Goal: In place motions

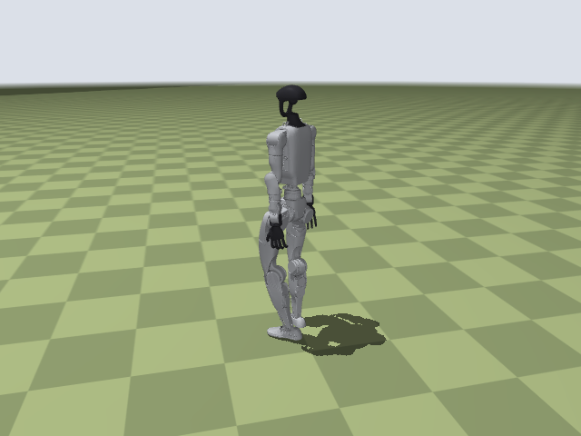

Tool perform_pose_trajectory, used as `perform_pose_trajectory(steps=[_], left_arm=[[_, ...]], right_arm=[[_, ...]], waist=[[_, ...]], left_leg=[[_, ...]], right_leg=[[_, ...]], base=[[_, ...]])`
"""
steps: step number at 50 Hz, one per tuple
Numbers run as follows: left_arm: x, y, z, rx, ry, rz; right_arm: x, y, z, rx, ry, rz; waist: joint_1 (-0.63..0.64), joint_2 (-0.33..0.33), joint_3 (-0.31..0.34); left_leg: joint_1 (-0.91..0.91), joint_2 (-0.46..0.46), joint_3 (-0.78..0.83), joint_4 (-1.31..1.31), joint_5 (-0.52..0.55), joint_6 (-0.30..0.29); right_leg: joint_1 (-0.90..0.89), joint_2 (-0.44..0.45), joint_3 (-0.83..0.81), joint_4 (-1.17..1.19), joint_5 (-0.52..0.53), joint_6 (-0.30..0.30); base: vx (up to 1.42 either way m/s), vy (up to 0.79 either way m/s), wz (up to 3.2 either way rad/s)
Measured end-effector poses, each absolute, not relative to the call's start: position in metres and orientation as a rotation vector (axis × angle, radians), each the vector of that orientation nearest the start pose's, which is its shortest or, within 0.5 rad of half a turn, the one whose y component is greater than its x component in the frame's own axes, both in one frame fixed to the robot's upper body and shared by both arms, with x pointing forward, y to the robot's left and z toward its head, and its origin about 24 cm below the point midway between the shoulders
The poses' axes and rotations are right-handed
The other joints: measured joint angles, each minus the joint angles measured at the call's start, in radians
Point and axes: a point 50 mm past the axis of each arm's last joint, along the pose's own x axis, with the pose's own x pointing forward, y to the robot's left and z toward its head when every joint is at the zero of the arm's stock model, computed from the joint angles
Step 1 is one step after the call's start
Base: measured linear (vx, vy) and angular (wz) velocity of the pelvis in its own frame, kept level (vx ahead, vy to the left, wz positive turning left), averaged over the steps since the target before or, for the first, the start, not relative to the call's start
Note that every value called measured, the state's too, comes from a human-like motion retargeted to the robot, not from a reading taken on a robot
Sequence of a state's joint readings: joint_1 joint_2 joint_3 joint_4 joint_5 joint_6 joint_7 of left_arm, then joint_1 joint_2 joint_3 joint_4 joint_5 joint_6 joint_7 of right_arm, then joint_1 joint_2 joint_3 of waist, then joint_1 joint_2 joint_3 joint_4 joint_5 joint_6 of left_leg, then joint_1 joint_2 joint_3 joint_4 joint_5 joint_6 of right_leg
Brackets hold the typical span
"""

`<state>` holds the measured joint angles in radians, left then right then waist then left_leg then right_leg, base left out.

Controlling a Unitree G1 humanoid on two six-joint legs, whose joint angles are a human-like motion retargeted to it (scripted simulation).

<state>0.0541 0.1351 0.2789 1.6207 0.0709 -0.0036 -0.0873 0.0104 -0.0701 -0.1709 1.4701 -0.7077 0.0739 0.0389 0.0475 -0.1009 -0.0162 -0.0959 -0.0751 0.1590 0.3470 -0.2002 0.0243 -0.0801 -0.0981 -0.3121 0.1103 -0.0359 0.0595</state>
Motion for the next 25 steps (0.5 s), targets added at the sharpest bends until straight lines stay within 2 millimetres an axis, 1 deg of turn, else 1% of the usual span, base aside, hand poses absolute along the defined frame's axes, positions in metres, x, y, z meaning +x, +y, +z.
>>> perform_pose_trajectory(steps=[2, 3, 5, 7, 8, 10, 11, 12, 13, 14, 15, 17, 20, 22, 23, 25], left_arm=[[-0.011, 0.187, -0.179, -0.173, 1.582, 0.216], [-0.004, 0.184, -0.18, -0.173, 1.555, 0.216], [0.009, 0.182, -0.181, -0.149, 1.502, 0.206], [0.024, 0.186, -0.18, -0.103, 1.441, 0.175], [0.03, 0.188, -0.18, -0.081, 1.417, 0.158], [0.043, 0.198, -0.177, -0.013, 1.374, 0.101], [0.043, 0.202, -0.176, 0.011, 1.375, 0.081], [0.043, 0.207, -0.176, 0.041, 1.381, 0.056], [0.042, 0.214, -0.175, 0.082, 1.398, 0.021], [0.041, 0.219, -0.174, 0.112, 1.412, -0.003], [0.039, 0.223, -0.173, 0.136, 1.425, -0.02], [0.033, 0.229, -0.172, 0.175, 1.45, -0.028], [0.02, 0.23, -0.173, 0.168, 1.479, -0.012], [0.011, 0.228, -0.173, 0.163, 1.504, -0.018], [0.008, 0.228, -0.173, 0.167, 1.521, -0.029], [0.004, 0.226, -0.174, 0.184, 1.545, -0.057]], right_arm=[[0.023, -0.188, -0.181, -0.498, 1.547, 0.324], [0.025, -0.189, -0.18, -0.497, 1.542, 0.311], [0.031, -0.19, -0.18, -0.487, 1.523, 0.291], [0.044, -0.19, -0.179, -0.486, 1.479, 0.295], [0.052, -0.191, -0.178, -0.494, 1.454, 0.302], [0.07, -0.194, -0.175, -0.539, 1.391, 0.321], [0.073, -0.195, -0.175, -0.56, 1.376, 0.324], [0.075, -0.197, -0.174, -0.579, 1.364, 0.322], [0.075, -0.2, -0.174, -0.593, 1.358, 0.31], [0.074, -0.203, -0.173, -0.596, 1.36, 0.297], [0.072, -0.206, -0.173, -0.594, 1.368, 0.283], [0.067, -0.216, -0.172, -0.568, 1.405, 0.24], [0.063, -0.224, -0.171, -0.523, 1.429, 0.18], [0.062, -0.226, -0.171, -0.503, 1.422, 0.145], [0.065, -0.227, -0.17, -0.491, 1.409, 0.126], [0.068, -0.228, -0.17, -0.478, 1.393, 0.106]], waist=[[0.032, 0.001, 0.008], [0.052, 0.0, 0.018], [0.092, -0.001, 0.047], [0.095, -0.011, 0.079], [0.081, -0.009, 0.089], [0.007, 0.011, 0.092], [-0.009, 0.014, 0.093], [-0.029, 0.018, 0.093], [-0.055, 0.023, 0.092], [-0.07, 0.031, 0.09], [-0.079, 0.041, 0.088], [-0.085, 0.059, 0.073], [-0.104, 0.073, 0.051], [-0.124, 0.079, 0.043], [-0.133, 0.083, 0.038], [-0.142, 0.087, 0.035]], left_leg=[[-0.023, -0.057, -0.206, -0.009, 0.001, 0.002], [-0.024, -0.087, -0.308, -0.031, 0.014, -0.007], [-0.008, -0.107, -0.408, -0.081, 0.05, -0.043], [0.003, -0.093, -0.302, -0.091, 0.017, -0.033], [0.014, -0.089, -0.237, -0.113, 0.01, 0.001], [0.055, -0.024, -0.08, -0.18, -0.014, 0.02], [0.05, -0.043, -0.1, -0.177, -0.02, 0.029], [0.043, -0.044, -0.086, -0.172, -0.028, 0.033], [0.035, -0.008, -0.004, -0.162, -0.041, 0.023], [0.034, 0.011, 0.044, -0.162, -0.05, 0.019], [0.037, 0.023, 0.074, -0.167, -0.056, 0.019], [0.047, 0.049, 0.199, -0.186, -0.082, 0.018], [0.07, 0.084, 0.388, -0.2, -0.115, 0.005], [0.094, 0.096, 0.499, -0.213, -0.131, -0.008], [0.112, 0.102, 0.587, -0.223, -0.143, -0.02], [0.142, 0.101, 0.713, -0.242, -0.157, -0.035]], right_leg=[[-0.026, 0.01, 0.084, 0.002, 0.029, 0.001], [-0.038, 0.022, 0.145, 0.001, 0.046, 0.0], [-0.058, 0.05, 0.264, 0.001, 0.078, -0.002], [-0.083, 0.071, 0.363, 0.009, 0.101, -0.01], [-0.095, 0.086, 0.387, 0.016, 0.104, -0.018], [-0.144, 0.12, 0.391, 0.032, 0.089, -0.052], [-0.153, 0.119, 0.37, 0.033, 0.074, -0.071], [-0.162, 0.107, 0.323, 0.035, 0.048, -0.091], [-0.17, 0.077, 0.224, 0.04, 0.003, -0.114], [-0.172, 0.054, 0.134, 0.041, -0.032, -0.125], [-0.173, 0.035, 0.05, 0.041, -0.061, -0.131], [-0.165, -0.009, -0.203, 0.038, -0.139, -0.133], [-0.138, -0.045, -0.482, 0.018, -0.197, -0.114], [-0.125, -0.054, -0.603, 0.01, -0.213, -0.092], [-0.123, -0.055, -0.672, 0.013, -0.224, -0.077], [-0.12, -0.048, -0.749, 0.015, -0.234, -0.055]], base=[[-0.09, 0.07, -2.79], [-0.09, 0.05, -3.19], [-0.11, 0.0, -3.2], [-0.22, -0.03, -2.7], [-0.34, -0.03, -2.06], [-0.43, -0.01, -1.93], [-0.38, 0.0, -2.3], [-0.33, 0.02, -2.8], [-0.4, 0.04, -2.93], [-0.48, 0.03, -2.82], [-0.44, 0.08, -3.07], [-0.37, 0.12, -3.67], [-0.43, -0.03, -3.27], [-0.42, 0.0, -3.16], [-0.5, 0.02, -3.66], [-0.48, 0.03, -3.47]])
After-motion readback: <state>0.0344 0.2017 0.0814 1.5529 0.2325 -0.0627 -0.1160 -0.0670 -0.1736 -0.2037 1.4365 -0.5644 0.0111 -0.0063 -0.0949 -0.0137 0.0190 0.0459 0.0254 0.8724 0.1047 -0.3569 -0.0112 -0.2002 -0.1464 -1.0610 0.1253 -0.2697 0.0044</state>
